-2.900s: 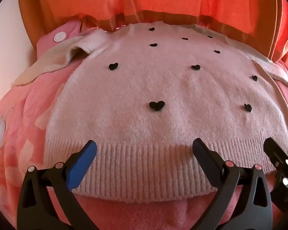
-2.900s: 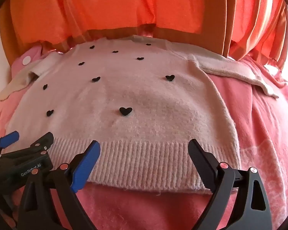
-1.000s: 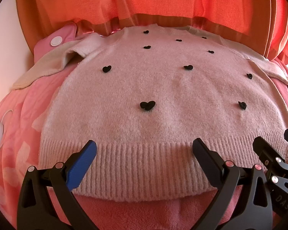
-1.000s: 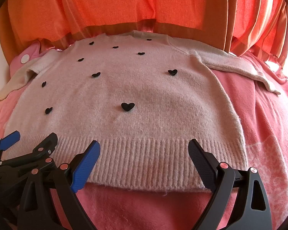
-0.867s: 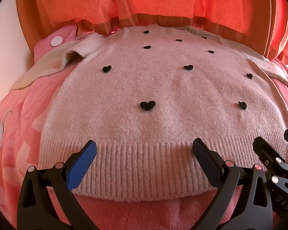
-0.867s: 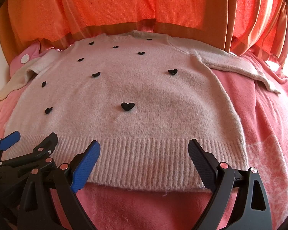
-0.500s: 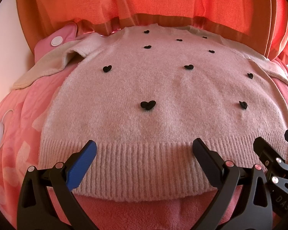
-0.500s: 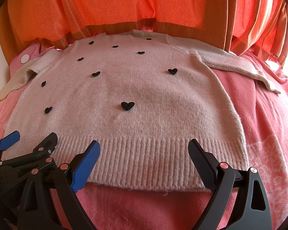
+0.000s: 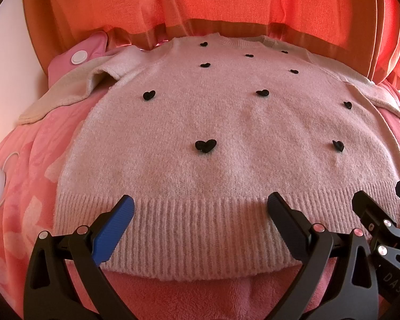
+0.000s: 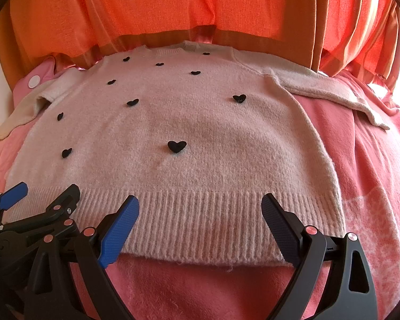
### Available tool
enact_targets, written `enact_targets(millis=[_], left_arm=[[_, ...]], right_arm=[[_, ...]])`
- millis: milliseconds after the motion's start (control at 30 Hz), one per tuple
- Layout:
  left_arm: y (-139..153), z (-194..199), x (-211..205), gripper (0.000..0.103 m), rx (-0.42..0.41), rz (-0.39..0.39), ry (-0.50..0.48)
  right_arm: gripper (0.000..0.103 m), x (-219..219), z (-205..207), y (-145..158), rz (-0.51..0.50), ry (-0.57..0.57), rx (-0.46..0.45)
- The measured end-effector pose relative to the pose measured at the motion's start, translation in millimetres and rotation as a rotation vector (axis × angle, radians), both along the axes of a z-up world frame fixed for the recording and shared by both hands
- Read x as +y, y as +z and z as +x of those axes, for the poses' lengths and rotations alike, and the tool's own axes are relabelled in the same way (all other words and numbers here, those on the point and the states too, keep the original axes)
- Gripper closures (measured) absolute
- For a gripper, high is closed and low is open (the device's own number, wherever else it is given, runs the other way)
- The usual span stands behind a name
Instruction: Fold small clothes
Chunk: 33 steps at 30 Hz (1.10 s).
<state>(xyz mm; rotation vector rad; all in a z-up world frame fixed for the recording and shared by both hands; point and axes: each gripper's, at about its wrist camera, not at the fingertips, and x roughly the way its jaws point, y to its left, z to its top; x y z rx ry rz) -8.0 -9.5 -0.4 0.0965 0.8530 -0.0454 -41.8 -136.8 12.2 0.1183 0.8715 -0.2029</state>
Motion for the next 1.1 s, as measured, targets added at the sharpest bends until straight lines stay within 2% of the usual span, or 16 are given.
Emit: enact_targets(millis=[833,933,1000,1100], left_arm=[[-0.2,-0.6,0.7,0.005,0.005,-0.008,-0.002],[4.0,1.1,8.8,0.005,0.026,-0.050,-0.002],[9.6,7.3,19.8,0.005,0.053,-0.102,-0.007],[25.4,21.8,38.3,0.005,0.069,-0.177,-0.012]], right_arm=[[0.012,0.6,-0.3,-1.1,0.007,0.005,-0.001],[0.012,-8.1,1.2,3.0,0.079,0.021,0.008],[0.012,-30.4,2.0,15.4,0.171,-0.003,-0.003],[0.012,-101.8,-0.1,38.5,0.341,-0.131,-0.066]])
